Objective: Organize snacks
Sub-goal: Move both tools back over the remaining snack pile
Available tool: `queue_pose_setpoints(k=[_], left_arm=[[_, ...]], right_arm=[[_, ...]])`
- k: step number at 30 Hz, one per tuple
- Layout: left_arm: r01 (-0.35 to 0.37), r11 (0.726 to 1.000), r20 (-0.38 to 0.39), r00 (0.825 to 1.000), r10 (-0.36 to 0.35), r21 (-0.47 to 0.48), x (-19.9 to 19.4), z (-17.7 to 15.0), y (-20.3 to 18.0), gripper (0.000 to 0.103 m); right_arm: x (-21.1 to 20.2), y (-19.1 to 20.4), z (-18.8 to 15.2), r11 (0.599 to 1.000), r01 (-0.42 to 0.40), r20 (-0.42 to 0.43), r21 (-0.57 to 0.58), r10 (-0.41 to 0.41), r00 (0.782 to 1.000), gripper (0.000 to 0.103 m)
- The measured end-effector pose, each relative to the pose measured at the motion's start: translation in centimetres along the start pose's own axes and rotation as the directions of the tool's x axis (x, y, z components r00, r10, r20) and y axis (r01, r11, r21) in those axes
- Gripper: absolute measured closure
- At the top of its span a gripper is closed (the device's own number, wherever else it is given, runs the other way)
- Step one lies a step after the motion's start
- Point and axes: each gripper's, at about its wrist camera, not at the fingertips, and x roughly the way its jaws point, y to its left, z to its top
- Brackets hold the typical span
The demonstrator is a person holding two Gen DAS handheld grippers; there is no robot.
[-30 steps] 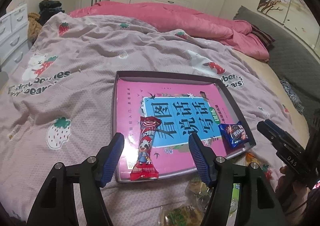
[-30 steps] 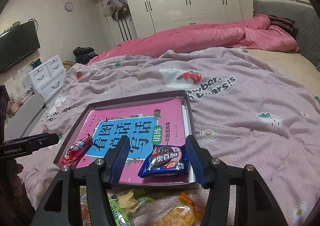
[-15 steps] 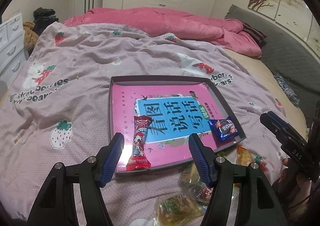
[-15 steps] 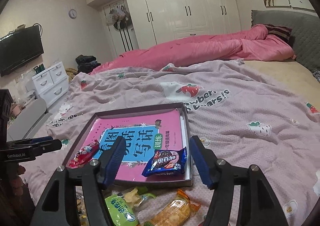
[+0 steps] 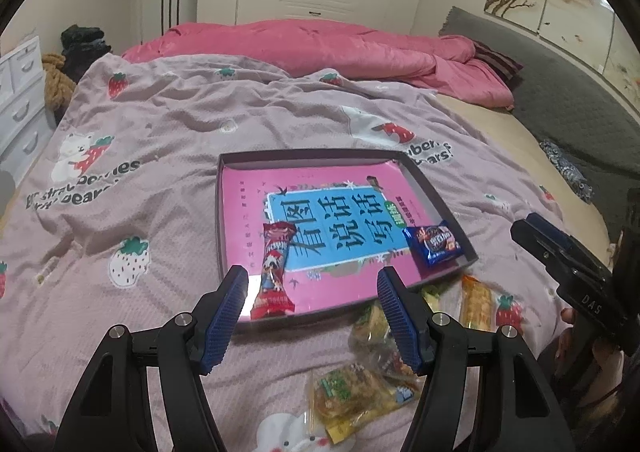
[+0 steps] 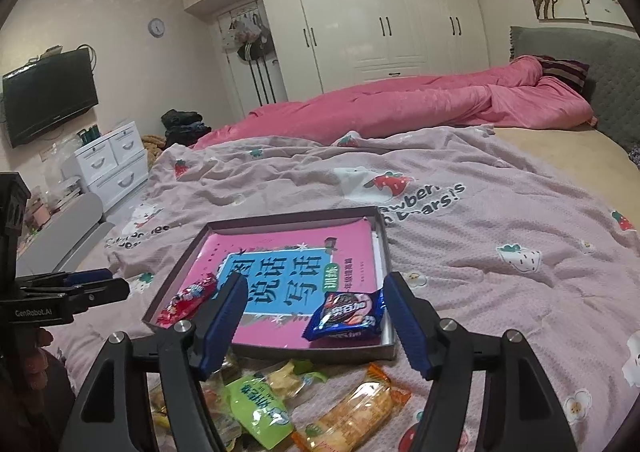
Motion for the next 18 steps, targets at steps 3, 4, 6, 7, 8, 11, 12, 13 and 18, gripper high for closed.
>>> queue_pose_setpoints(k=[3, 4, 6, 7, 8, 11, 12, 13, 18], left_arm=[[0.002, 1.0, -0.02, 1.0, -0.002, 0.005, 0.0, -0.6, 0.1, 0.034], [0.003, 1.0, -0.029, 1.0, -0.003, 0.008, 0.0, -0.9, 0.1, 0.034], [0.0, 1.0, -0.044, 0.999, 0.001, 0.017, 0.1, -1.4, 0.0, 0.034], [0.001, 1.0, -0.051, 0.999, 0.0, 0.019, 0.1, -1.5, 0.1, 0.034], [0.003, 1.0, -0.056, 0.998, -0.002, 0.02, 0.1, -1.7, 0.0, 0.034], [0.007, 1.0, -0.075, 0.997, -0.005, 0.028, 0.3, -2.3, 0.0, 0.034], [0.006, 0.999, -0.08, 0.997, -0.003, 0.032, 0.3, -2.5, 0.0, 0.034], [0.005, 0.999, -0.084, 0.996, -0.002, 0.034, 0.3, -2.6, 0.0, 0.034], [0.013, 0.999, -0.093, 0.996, -0.009, 0.039, 0.2, -2.9, 0.0, 0.034]], right_arm=[[-0.1, 0.6, -0.2, 1.0, -0.015, -0.013, -0.012, 0.015, 1.0, 0.032], [-0.1, 0.8, -0.4, 1.0, -0.021, -0.017, -0.015, 0.021, 1.0, 0.032], [-0.2, 1.4, -0.7, 0.999, -0.033, -0.032, -0.026, 0.032, 0.999, 0.031], [-0.3, 1.6, -0.9, 0.999, -0.036, -0.038, -0.031, 0.035, 0.999, 0.031], [-0.3, 1.8, -1.0, 0.999, -0.04, -0.044, -0.037, 0.038, 0.998, 0.031], [-0.5, 2.3, -1.4, 0.997, -0.05, -0.056, -0.051, 0.048, 0.997, 0.03], [-0.6, 2.6, -1.5, 0.997, -0.053, -0.062, -0.058, 0.05, 0.997, 0.03], [-0.6, 2.7, -1.6, 0.996, -0.055, -0.063, -0.063, 0.051, 0.997, 0.03], [-1.0, 3.4, -2.0, 0.995, -0.063, -0.073, -0.084, 0.057, 0.996, 0.03]])
